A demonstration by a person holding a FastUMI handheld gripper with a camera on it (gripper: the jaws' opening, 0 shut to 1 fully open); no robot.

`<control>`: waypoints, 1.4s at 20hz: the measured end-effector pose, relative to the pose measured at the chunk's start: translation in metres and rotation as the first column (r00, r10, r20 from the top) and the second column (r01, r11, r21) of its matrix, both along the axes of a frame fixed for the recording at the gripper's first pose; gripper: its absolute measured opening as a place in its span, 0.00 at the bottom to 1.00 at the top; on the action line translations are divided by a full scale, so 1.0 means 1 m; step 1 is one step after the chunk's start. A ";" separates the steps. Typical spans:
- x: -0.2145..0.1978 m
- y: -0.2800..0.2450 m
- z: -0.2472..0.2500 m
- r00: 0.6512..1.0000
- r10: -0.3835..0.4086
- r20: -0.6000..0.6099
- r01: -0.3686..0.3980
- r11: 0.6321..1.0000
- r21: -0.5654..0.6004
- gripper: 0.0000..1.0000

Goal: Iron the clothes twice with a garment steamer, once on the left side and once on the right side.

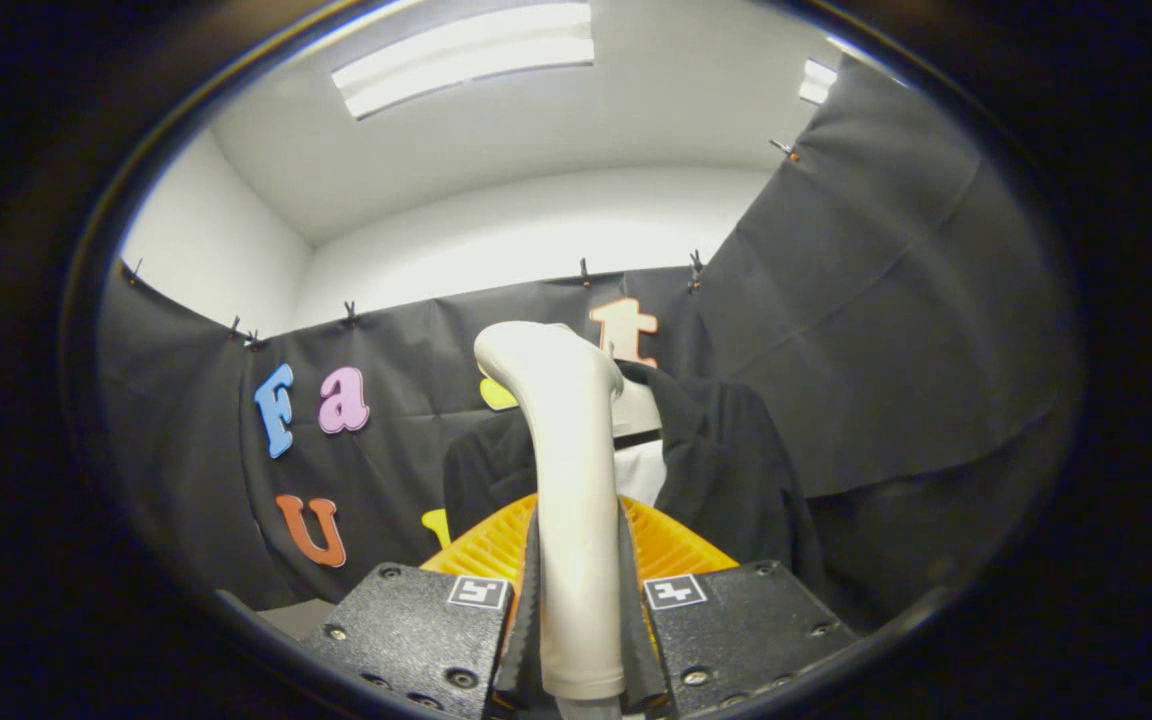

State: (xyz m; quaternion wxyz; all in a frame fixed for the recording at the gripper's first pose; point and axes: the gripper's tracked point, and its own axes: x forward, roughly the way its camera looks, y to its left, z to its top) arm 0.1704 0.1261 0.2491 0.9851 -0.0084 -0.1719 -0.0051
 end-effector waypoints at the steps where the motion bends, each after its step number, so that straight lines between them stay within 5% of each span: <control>1: 0.006 0.002 0.007 1.000 0.000 0.018 0.000 1.000 -0.009 0.36; 7: 0.049 0.018 0.026 0.995 -0.049 0.090 0.057 0.995 -0.086 0.36; 16: 0.110 0.038 -0.004 0.979 -0.205 0.022 0.205 0.956 -0.212 0.36; 28: 0.103 0.030 -0.074 0.945 -0.326 -0.022 0.300 0.891 -0.340 0.37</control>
